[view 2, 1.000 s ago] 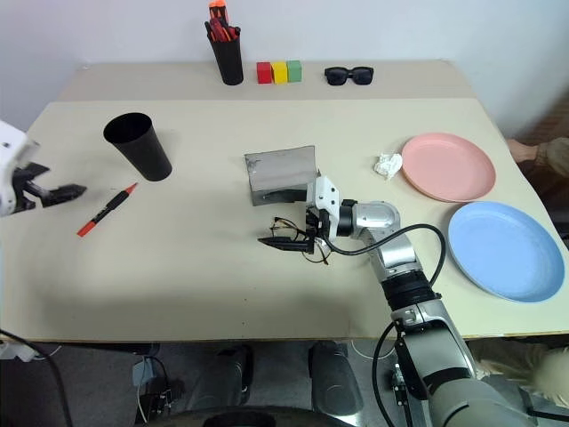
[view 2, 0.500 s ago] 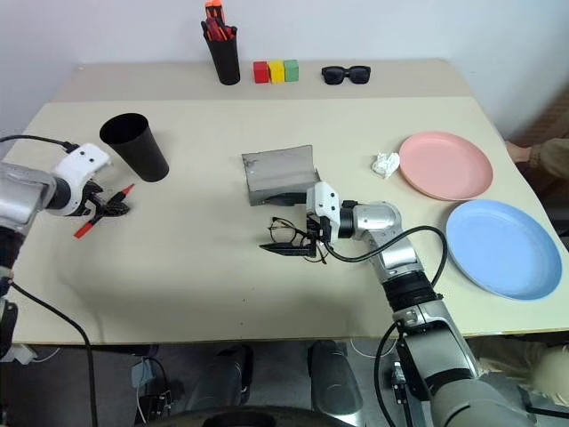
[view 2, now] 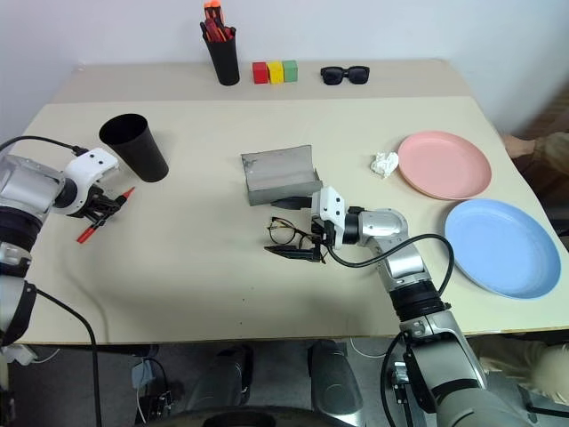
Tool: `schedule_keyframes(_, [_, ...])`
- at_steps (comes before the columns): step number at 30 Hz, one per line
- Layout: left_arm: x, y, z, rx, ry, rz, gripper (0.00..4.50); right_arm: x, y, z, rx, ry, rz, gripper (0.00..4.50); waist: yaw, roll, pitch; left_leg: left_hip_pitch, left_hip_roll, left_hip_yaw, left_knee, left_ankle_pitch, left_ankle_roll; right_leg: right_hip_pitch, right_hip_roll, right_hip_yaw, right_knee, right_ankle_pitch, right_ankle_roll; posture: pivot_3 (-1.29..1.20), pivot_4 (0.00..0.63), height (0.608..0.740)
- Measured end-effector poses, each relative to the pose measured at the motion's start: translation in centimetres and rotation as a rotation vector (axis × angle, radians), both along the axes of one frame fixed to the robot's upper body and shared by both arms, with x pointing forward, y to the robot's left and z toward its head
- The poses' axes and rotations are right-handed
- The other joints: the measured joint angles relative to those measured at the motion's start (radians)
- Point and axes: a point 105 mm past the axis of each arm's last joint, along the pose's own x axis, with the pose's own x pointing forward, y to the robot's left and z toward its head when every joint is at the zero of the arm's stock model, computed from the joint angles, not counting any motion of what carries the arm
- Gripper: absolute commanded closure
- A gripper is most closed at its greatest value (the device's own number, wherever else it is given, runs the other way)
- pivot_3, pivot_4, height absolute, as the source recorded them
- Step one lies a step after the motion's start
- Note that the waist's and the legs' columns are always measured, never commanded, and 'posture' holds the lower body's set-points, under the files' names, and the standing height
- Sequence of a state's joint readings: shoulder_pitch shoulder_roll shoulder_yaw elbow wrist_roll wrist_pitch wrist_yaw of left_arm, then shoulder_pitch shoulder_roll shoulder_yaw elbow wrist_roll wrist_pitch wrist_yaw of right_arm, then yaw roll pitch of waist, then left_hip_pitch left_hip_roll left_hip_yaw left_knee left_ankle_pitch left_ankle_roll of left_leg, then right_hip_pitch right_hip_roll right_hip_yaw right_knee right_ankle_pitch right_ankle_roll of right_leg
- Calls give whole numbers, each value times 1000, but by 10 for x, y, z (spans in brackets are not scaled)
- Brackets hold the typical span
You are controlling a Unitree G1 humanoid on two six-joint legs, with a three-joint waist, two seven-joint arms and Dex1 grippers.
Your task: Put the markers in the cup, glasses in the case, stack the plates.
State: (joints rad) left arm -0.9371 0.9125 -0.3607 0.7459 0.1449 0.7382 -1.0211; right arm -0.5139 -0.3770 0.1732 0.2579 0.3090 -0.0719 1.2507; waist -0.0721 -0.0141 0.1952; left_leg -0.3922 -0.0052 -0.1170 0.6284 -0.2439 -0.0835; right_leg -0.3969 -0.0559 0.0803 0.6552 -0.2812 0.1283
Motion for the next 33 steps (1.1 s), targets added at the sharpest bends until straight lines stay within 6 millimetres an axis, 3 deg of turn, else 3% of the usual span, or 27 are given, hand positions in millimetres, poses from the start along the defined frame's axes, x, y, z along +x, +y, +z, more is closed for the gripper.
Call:
schedule_keyframes(6, [-3,-2,-2,-24,-5,14,4268,0,0,0,1,-1,-3,0,0,0,0,0,0,0,0,0,0,0,0,0,0,0,0,0,150,740])
schedule_keyframes(8, [-7,-12,-1,-111,-22,2,4268,1,-1,1,2,-1,-8,0,1,0,0,0,0,0,0,0,0,0,0,0,0,0,0,0,150,740])
schedule_keyframes(12, [-19,-65,14,-371,-52,-168,4268,3,-3,5,11,-9,-17,0,9,0,0,-1,0,0,1,0,0,0,-1,0,0,0,0,0,150,740])
schedule_keyframes(17, [-52,-126,30,-523,5,-394,4268,5,-6,6,15,-10,-28,0,3,-1,0,-1,0,0,1,0,0,0,0,0,0,0,0,0,150,740])
schedule_keyframes(19, [-44,-148,44,-586,-108,-439,4268,8,-9,6,21,-4,-52,0,7,-1,0,0,0,-1,2,0,0,1,0,0,1,0,0,0,150,740])
schedule_keyframes(21, [-23,-166,69,-660,-337,-434,4268,13,-10,8,38,-2,-81,0,12,-2,1,0,0,-1,4,0,0,2,0,-1,1,0,0,0,150,740])
schedule_keyframes(23, [-2,-165,100,-674,-606,-373,4268,17,-9,12,59,-10,-102,0,10,-2,1,0,0,-1,4,1,-1,1,-1,0,0,1,0,0,150,740])
schedule_keyframes(26, [11,-142,139,-637,-885,-273,4268,28,-16,25,145,-9,-174,0,1,-2,1,0,0,0,1,1,-2,-1,-1,0,0,1,-1,0,150,740])
schedule_keyframes(33, [13,-99,181,-597,-1295,-86,4268,37,-11,47,281,-14,-200,0,6,-2,1,-1,0,0,2,1,-2,0,-2,0,0,1,0,0,150,740])
